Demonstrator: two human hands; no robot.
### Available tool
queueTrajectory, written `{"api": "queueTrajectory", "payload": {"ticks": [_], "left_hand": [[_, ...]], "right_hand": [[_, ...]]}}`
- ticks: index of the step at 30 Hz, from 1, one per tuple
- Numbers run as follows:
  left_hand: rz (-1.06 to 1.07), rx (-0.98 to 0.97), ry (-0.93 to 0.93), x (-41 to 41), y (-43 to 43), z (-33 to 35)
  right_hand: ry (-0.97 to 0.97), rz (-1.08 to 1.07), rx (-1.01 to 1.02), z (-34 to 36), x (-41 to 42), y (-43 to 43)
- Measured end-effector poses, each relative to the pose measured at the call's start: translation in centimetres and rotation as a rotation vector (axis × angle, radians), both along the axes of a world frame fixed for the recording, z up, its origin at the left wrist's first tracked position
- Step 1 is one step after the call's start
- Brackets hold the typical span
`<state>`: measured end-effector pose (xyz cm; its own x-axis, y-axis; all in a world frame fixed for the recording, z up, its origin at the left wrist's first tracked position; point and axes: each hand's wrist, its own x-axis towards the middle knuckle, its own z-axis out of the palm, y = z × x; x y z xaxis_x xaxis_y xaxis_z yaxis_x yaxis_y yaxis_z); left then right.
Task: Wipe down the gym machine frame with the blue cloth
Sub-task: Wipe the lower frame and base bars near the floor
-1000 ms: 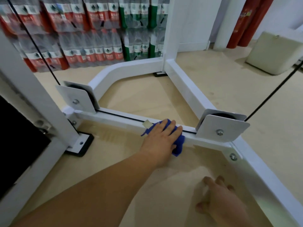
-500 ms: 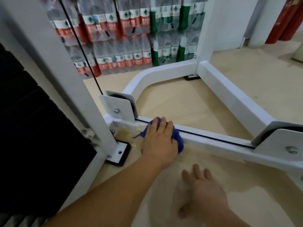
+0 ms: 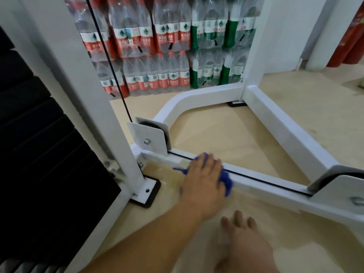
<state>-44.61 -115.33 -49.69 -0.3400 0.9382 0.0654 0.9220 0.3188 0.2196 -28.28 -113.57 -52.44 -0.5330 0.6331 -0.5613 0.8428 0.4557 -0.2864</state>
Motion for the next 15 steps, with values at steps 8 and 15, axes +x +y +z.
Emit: {"api": "queueTrajectory", "payload": {"ticks": [8,15], "left_hand": [[-0.420,-0.080,0.035,7.3,4.7,0.3],[-0.178,-0.059,0.092,-2.1,0.4,0.1]], "right_hand": [[0.053,0.103,0.185,0.9,2.4,-0.7],[0.053,0.169,0.079,0.6,2.9,-0.5]]}}
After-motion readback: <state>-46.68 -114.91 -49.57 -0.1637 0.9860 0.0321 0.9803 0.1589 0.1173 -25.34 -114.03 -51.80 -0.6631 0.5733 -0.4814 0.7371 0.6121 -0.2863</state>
